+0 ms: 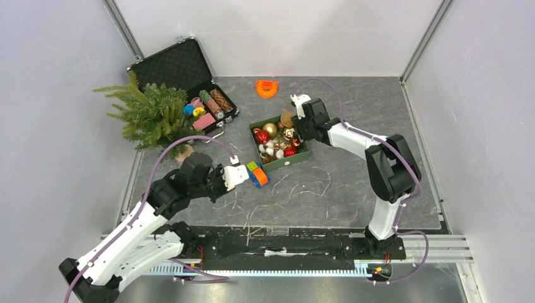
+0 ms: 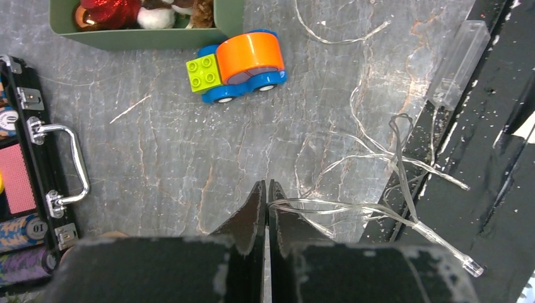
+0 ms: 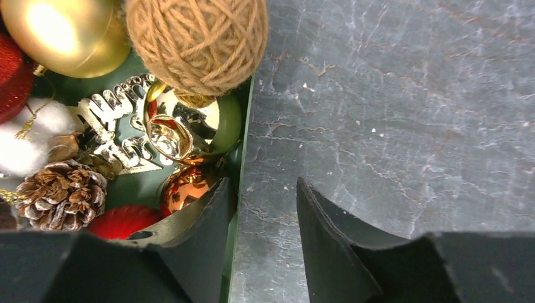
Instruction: Decorate the small christmas tree
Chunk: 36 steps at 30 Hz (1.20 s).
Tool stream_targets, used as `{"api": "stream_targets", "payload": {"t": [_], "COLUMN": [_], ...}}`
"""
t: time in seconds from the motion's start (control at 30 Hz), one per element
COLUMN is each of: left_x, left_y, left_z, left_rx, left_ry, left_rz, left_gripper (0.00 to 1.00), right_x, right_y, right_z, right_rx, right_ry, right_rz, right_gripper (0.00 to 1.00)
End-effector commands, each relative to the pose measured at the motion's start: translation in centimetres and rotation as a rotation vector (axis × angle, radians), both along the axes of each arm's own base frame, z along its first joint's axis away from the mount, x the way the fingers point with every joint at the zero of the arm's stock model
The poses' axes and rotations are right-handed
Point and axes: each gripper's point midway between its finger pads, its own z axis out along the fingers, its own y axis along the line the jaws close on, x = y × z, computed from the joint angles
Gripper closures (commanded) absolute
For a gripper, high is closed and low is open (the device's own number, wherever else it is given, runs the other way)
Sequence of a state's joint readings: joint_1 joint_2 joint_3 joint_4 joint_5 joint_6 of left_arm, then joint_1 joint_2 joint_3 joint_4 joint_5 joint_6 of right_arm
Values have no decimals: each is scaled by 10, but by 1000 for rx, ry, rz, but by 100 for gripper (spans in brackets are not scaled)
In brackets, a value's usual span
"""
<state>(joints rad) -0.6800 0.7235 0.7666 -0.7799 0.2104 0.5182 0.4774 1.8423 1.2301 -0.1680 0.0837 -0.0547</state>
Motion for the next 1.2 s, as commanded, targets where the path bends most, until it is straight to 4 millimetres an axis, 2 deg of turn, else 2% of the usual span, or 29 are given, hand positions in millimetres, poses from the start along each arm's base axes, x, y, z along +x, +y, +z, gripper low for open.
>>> {"api": "stream_targets", "payload": {"t": [0.0,0.1,0.23,0.37,0.47,0.7,0.93,1.0,1.03,1.1,1.17], "left_x": [16,18,23,29,30,31,31,32,32,32,31], "left_y": [0,-2,-3,-3,-4,-4,-2,-1,-2,-3,-3], "left_z": [11,11,11,11,12,19,16,15,15,13,11], "left_rx": [-17,-22,-16,-9,-11,-20,12,28,31,37,46], "left_ry": [-89,-89,-100,-106,-103,-115,-109,-103,-95,-88,-83], "left_rz": [30,31,42,64,62,67,57,57,52,45,31], "left_gripper": [98,98,98,98,98,98,98,98,98,98,98], "right_x": [9,7,9,14,22,45,64,67,67,67,65], "right_y": [11,9,-2,-25,-56,-143,-224,-239,-254,-266,-273], "right_z": [-3,-14,-13,0,3,0,3,1,0,0,2], "right_rx": [44,43,10,-22,-37,-78,-83,-73,-74,-83,-111], "right_ry": [-1,16,-4,-70,-87,-87,-98,-92,-87,-86,-86], "right_rz": [12,18,-22,-99,-179,-367,-540,-566,-596,-608,-611], "right_gripper": [59,70,81,92,99,100,100,100,100,100,90]}}
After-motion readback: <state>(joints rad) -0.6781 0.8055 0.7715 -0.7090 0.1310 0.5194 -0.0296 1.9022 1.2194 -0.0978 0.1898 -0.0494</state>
